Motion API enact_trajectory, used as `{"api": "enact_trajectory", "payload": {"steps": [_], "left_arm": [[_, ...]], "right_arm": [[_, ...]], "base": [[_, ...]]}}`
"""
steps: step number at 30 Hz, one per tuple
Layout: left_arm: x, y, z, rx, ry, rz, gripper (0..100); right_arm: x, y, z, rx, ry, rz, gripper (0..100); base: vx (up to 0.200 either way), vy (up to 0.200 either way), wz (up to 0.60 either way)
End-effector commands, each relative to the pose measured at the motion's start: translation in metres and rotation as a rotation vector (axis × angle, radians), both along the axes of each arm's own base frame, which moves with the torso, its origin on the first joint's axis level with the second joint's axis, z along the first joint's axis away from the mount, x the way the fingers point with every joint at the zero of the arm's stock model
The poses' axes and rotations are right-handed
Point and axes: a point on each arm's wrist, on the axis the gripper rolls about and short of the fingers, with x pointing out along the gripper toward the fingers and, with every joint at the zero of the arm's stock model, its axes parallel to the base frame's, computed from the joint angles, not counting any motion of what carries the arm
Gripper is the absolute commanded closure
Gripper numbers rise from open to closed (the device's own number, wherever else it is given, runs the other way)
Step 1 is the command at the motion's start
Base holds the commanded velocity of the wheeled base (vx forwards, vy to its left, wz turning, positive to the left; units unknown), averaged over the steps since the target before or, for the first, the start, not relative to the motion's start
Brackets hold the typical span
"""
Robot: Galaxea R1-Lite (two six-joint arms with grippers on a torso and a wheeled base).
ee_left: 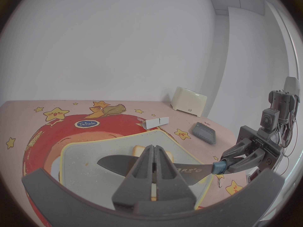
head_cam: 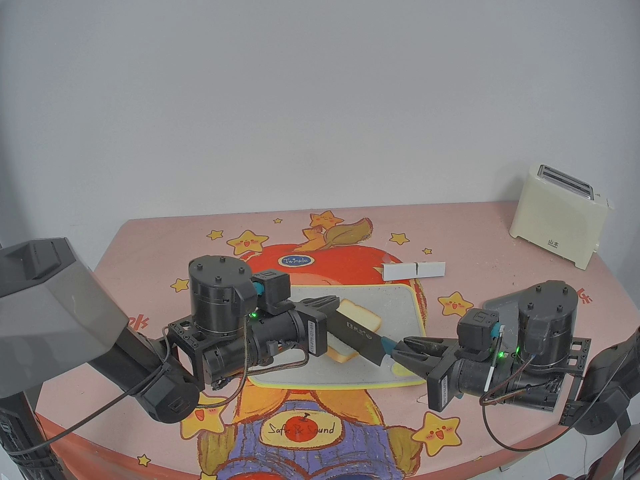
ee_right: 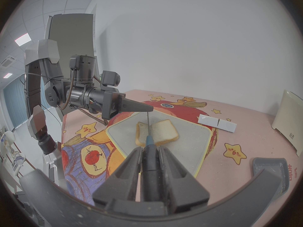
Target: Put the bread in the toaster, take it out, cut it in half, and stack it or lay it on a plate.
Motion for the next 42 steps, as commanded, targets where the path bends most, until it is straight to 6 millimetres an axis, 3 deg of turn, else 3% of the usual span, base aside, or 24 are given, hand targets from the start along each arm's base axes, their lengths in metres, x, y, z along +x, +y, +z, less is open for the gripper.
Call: {"api": "enact_trajectory", "payload": {"steps": [1,8,21,36,42], "left_arm": [[0.003,-0.001,0.003,-0.010,-0.013,0.002,100],[0.002,0.000,0.010,-0.020,-0.026,0.003,100],[-0.001,0.003,0.002,-0.002,0.001,0.005,100],[0.002,0.003,0.017,-0.035,-0.045,0.010,100],[0.004,0.020,0.037,-0.069,-0.091,0.050,100]], "right_arm": [[0.001,0.001,-0.005,-0.014,0.013,0.000,100],[0.002,0.002,-0.008,-0.020,0.020,0.000,100],[0.001,0.001,0.000,0.007,-0.004,0.000,100],[0.001,0.001,-0.003,-0.003,0.004,0.000,100],[0.001,0.002,-0.003,-0.003,0.004,0.003,100]], "base": [[0.000,0.000,0.00],[0.000,0.000,0.00],[0.000,0.000,0.00],[0.000,0.000,0.00],[0.000,0.000,0.00]]}}
